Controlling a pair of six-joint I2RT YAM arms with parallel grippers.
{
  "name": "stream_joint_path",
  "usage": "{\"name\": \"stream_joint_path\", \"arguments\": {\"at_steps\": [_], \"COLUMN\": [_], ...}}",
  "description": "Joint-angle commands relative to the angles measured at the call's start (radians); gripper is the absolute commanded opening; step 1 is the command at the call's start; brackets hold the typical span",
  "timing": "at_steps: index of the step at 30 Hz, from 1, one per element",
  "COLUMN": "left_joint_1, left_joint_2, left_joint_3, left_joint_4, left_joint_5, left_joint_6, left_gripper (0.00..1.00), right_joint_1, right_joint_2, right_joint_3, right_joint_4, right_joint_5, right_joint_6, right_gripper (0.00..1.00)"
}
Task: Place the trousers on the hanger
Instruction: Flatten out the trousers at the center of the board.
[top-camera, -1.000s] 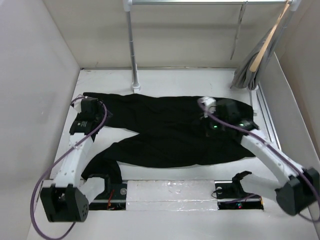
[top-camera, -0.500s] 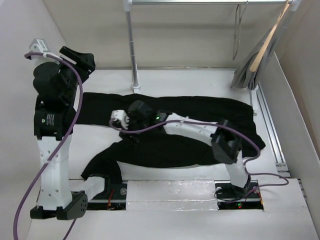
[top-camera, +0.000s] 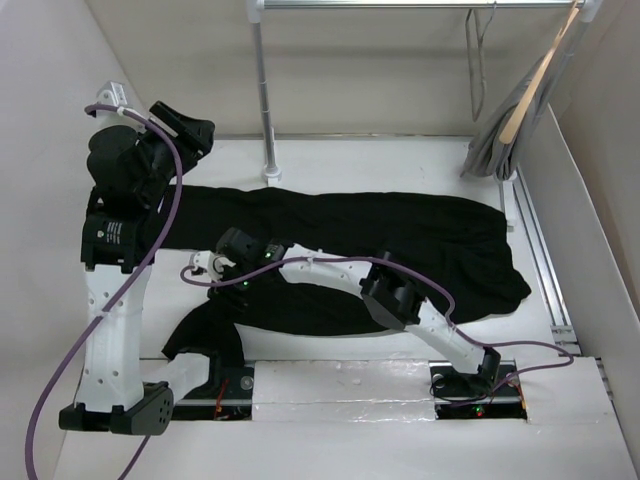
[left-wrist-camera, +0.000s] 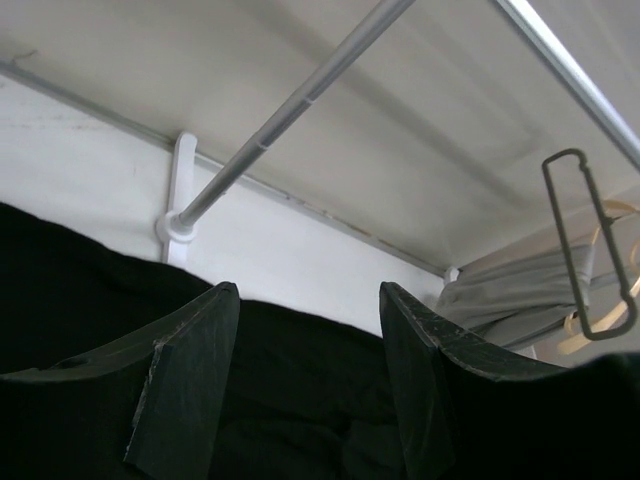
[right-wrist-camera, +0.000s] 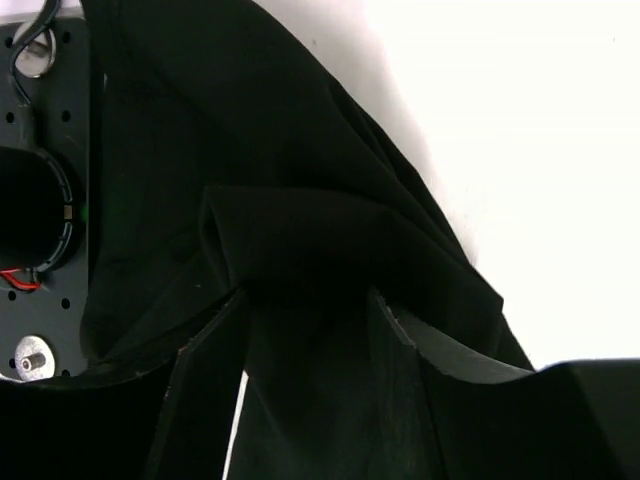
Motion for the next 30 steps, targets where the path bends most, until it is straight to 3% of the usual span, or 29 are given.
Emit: {"name": "stream_joint_path", "arguments": {"at_steps": [1, 6, 7, 9, 10, 11, 18, 23, 27, 30], "left_joint_1": [-0.002, -0.002, -0.002, -0.002, -0.002, -0.002, -0.002, -0.002, -0.002, -0.002], "left_joint_2": [-0.007, -0.007, -0.008, -0.013, -0.013, -0.013, 0.054, 0.111, 0.141, 0.128], "left_joint_3": [-0.015, -0.027, -0.028, -0.039, -0.041, -0.047, 0.048, 0.128, 0.078, -0.060], "left_joint_4": [0.042, 0.033, 0.031, 0.029, 0.029, 0.029, -0.003, -0.030, -0.085, -0.115], "left_joint_5": [0.022, 0.017, 0.003, -0.008, -0.015, -0.018, -0.087, -0.141, -0.210, -0.207], "left_joint_6": [0.019, 0.023, 0.025, 0.029, 0.031, 0.034, 0.066, 0.098, 0.151, 0.154], "left_gripper": [0.54, 0.54, 0.54, 0.54, 0.54, 0.53, 0.53, 0.54, 0.56, 0.56], "right_joint_1": [0.003, 0.003, 0.012, 0.012, 0.012, 0.012, -0.075, -0.149, -0.152, -0.143], "right_joint_2": [-0.035, -0.040, -0.046, -0.066, -0.084, -0.092, -0.346, -0.512, -0.618, -0.674], "right_joint_3": [0.002, -0.032, -0.051, -0.090, -0.115, -0.118, -0.183, -0.239, -0.412, -0.625], "right_joint_4": [0.045, 0.078, 0.084, 0.129, 0.142, 0.147, 0.237, 0.191, 0.154, 0.177], "right_joint_5": [0.012, -0.007, -0.007, 0.008, 0.010, 0.012, 0.053, 0.052, 0.035, 0.059], "right_joint_6": [0.019, 0.040, 0.042, 0.048, 0.051, 0.054, 0.095, 0.089, 0.050, 0.059], "right_gripper": [0.54, 0.45, 0.29, 0.17, 0.03, 0.00, 0.00, 0.00, 0.00, 0.00]}}
